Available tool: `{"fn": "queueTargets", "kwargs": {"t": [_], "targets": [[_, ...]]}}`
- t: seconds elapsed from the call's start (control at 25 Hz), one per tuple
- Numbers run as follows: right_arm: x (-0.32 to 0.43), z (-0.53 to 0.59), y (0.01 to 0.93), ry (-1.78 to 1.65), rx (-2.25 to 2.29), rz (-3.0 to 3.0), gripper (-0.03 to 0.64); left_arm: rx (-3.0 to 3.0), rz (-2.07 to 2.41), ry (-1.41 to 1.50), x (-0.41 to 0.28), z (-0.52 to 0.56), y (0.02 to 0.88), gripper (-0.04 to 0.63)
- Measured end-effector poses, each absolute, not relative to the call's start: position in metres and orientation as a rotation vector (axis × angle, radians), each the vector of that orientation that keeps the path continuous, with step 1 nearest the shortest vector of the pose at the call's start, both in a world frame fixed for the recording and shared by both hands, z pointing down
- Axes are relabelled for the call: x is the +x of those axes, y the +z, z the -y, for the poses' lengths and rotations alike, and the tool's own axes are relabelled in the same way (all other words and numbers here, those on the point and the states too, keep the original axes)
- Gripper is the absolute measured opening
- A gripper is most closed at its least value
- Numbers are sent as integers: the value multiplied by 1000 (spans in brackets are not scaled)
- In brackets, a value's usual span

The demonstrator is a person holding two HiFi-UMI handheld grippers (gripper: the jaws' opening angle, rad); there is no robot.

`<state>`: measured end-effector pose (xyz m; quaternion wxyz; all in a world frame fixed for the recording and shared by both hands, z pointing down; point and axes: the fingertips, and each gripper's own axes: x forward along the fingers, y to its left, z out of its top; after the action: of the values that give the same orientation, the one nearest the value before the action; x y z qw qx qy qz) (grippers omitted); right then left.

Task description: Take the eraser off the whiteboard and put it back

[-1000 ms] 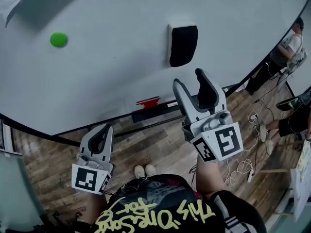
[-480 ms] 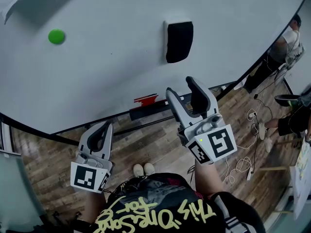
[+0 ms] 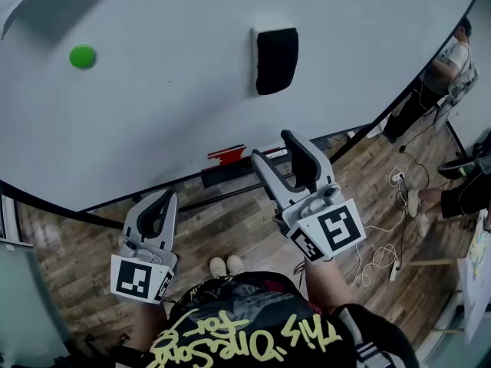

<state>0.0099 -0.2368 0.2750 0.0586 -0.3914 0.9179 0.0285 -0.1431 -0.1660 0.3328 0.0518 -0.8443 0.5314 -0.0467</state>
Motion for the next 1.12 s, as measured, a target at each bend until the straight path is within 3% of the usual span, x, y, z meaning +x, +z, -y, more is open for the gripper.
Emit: {"fn": "queueTargets", "kwargs": {"t": [0.12,0.44,1.12], "targets": [[8,235,279,75,-1176,-2796,235,-2570,-1614,-145,-141,166,332,8],[7,234,289,36,-1167,-2804,120,-2571,-1603,-148,-140,168,330,8],[-6,221,314,-9,-1110,-2880,38,-2564,-1601,-147,-133,169,328,8]]}}
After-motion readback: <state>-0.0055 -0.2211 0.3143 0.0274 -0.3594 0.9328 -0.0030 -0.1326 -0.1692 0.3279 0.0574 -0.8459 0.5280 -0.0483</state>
